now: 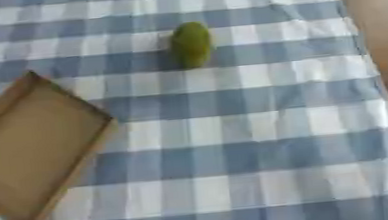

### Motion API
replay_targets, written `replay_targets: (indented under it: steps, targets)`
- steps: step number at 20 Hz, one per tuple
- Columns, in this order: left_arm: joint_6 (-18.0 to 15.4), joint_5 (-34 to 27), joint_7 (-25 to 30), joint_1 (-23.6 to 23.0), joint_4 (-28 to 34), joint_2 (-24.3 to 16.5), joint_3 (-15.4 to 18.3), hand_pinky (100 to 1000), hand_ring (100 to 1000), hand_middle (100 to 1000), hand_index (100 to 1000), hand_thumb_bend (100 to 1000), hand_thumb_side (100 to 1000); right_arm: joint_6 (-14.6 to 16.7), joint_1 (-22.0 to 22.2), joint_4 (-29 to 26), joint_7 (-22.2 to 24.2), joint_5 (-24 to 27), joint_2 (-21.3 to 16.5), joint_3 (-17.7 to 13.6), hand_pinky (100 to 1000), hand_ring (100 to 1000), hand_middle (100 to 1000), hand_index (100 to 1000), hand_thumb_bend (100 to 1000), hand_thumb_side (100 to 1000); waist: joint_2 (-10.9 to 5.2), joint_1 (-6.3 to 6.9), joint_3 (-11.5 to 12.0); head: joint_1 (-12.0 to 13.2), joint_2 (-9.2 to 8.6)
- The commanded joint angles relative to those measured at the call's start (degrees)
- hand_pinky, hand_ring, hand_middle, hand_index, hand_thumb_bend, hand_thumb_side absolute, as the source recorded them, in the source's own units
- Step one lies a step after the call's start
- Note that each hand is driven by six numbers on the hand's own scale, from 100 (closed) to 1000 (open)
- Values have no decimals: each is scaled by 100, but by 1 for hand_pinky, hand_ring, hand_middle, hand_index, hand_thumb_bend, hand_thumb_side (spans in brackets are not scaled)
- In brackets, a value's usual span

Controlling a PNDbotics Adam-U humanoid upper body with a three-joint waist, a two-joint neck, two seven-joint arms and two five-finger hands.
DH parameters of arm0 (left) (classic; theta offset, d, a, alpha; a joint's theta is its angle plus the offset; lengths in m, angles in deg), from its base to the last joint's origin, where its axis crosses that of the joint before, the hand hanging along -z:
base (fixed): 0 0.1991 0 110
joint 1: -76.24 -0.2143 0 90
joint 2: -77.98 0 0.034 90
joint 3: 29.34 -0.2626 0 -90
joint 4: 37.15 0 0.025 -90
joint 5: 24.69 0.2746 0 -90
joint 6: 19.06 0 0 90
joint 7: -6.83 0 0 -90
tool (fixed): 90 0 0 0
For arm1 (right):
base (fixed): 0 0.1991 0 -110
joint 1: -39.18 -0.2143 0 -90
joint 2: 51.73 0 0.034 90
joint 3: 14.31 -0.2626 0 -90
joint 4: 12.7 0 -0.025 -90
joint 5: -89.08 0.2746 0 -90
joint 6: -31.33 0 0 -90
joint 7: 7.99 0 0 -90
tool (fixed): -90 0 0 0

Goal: Pick up objects on the table and place them in the box.

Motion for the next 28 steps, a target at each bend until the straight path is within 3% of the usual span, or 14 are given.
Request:
replay_targets:
  steps: [1, 3, 6, 11, 14, 19, 28]
  targets:
    - [-2, 1, 37, 32, 83, -125, 49, 617, 649, 643, 796, 240, 430, -602, -91, -87, 195, -301, -509, 29, 881, 952, 736, 860, 100, 459, -158, -12, -5, 11, -16]
    - [-2, 1, 44, 27, 83, -146, 44, 617, 649, 643, 796, 241, 430, -1090, -178, -87, 457, -553, -812, 138, 888, 969, 757, 871, 100, 470, -176, -37, 2, -3, -11]
    - [13, -4, 64, 21, 83, -167, 24, 616, 649, 643, 796, 237, 435, -1583, -323, -87, 878, -825, -1253, 321, 909, 1000, 827, 899, 100, 434, -190, -71, 18, -19, -2]
    - [38, -1, 105, 11, 83, -199, 11, 615, 649, 644, 796, 234, 438, -2128, -647, 97, 1727, -1295, -2035, 660, 921, 1000, 877, 911, 100, 261, -208, -130, 47, -45, 45]
    - [44, -3, 116, 18, 83, -212, 14, 615, 649, 644, 795, 237, 437, -2026, -902, 526, 2125, -1347, -2268, 924, 921, 1000, 887, 920, 100, 222, -220, -157, 60, -60, 52]
    - [63, -16, 195, 22, 83, -225, -9, 614, 649, 644, 794, 232, 441, -1595, -1363, 1309, 2820, -1450, -2386, 1461, 926, 1000, 905, 965, 100, 198, -233, -193, 86, -130, 54]
    - [73, -35, 283, 24, 83, -242, -21, 613, 649, 644, 794, 231, 441, -863, -1938, 2080, 4205, -1902, -2168, 2310, 952, 1000, 946, 985, 100, 248, -248, -224, 101, -153, 50]
